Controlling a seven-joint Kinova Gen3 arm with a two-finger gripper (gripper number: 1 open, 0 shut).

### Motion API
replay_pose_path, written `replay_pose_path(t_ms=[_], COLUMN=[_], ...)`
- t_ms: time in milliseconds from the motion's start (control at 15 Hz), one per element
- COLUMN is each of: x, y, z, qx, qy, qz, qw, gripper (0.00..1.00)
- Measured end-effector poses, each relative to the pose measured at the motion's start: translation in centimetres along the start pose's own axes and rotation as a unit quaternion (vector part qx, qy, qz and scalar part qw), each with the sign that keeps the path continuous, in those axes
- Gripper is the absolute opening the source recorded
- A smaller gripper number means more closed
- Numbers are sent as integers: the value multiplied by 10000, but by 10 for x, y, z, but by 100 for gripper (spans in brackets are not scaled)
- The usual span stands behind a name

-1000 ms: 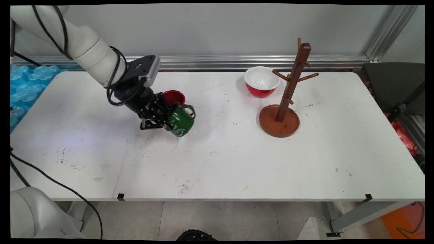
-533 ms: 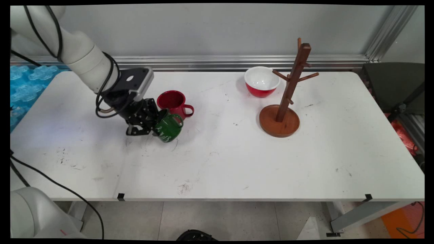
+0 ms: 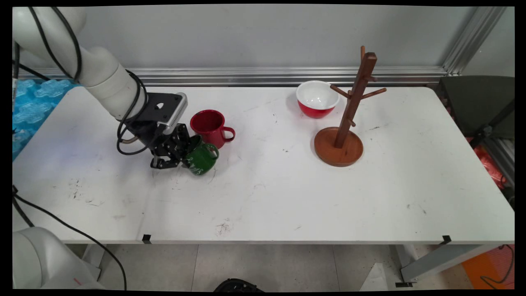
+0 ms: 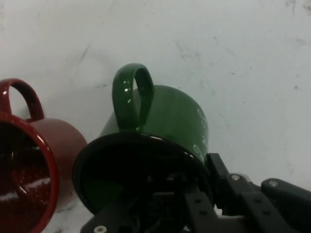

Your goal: Place the picked object on the table

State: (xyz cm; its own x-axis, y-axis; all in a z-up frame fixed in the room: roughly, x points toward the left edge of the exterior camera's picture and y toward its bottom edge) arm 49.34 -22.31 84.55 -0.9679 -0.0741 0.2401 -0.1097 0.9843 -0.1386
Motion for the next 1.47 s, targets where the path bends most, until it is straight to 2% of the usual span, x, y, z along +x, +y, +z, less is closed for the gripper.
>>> replay_pose_path(t_ms=[533, 1133, 1200, 1467], x=[10, 18, 19, 22], y=[-2, -2, -3, -4], z=[15, 31, 33, 37], qx=[88, 88, 86, 89], qy=[-74, -82, -77, -61], qz=[20, -9, -7, -11], qw=[9999, 9999, 9999, 9999], gripper=[0, 0, 100, 100])
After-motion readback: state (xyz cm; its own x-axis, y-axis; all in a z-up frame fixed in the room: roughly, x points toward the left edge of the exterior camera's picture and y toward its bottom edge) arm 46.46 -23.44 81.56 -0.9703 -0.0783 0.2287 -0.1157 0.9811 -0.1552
